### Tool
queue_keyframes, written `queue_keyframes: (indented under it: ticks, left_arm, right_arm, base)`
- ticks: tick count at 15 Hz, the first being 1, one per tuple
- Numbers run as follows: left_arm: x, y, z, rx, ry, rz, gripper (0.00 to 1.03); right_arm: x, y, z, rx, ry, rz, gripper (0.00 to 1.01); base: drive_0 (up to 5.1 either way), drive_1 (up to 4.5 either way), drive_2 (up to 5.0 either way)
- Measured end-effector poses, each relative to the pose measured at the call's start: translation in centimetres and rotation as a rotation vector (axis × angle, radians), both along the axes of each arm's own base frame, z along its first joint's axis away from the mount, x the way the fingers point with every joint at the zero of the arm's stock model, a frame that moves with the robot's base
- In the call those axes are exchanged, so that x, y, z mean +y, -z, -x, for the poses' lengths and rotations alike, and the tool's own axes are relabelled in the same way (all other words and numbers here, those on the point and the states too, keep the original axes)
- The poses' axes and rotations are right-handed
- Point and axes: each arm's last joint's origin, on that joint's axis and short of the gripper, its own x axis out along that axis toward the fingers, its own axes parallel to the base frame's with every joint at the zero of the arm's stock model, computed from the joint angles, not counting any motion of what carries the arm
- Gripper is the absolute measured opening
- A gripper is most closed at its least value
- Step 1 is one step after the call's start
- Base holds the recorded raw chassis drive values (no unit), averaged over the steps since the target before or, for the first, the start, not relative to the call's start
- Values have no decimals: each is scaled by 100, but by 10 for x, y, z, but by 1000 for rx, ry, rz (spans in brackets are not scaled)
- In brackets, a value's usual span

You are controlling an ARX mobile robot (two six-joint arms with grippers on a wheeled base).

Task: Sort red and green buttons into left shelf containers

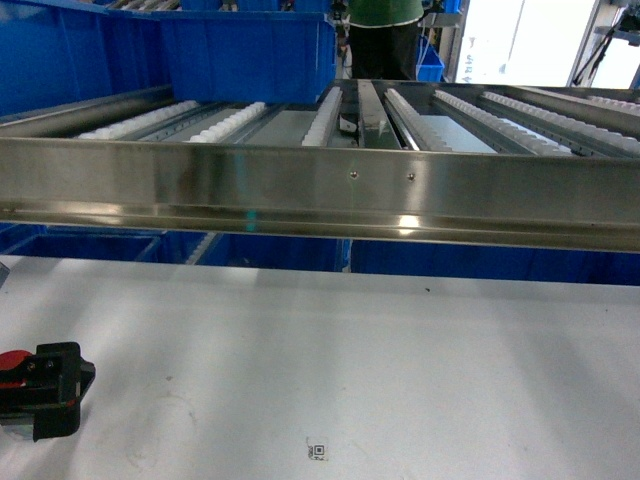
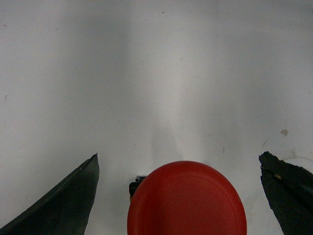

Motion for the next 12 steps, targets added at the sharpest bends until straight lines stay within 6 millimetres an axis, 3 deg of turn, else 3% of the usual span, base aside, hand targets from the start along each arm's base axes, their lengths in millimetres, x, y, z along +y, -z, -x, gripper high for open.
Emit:
queue_keyframes:
  ticks: [1,4,5,7,10,12]
  left_arm:
    - [-1,1,1,8,10,-7,97]
    - [-6,4,4,38,38,-10,66]
    - [-8,5,6,50,40,-12,52]
    - [-8,5,7,48,42,-7,36]
    - [-8,3,11,52,43,1,35]
    - [-3,-24,13,-41,48,34,35]
  right_arm:
    - [0,0,0,0,0,0,34]
    - [0,0,0,0,0,0,34]
    - [0,0,0,0,0,0,34]
    - [0,0,0,0,0,0,34]
    - [0,0,0,0,0,0,34]
    - [0,0,0,0,0,0,34]
  base:
    - [0,0,0]
    - [0,0,0]
    - [0,0,0]
    - [0,0,0]
    - [0,0,0]
    - [0,0,0]
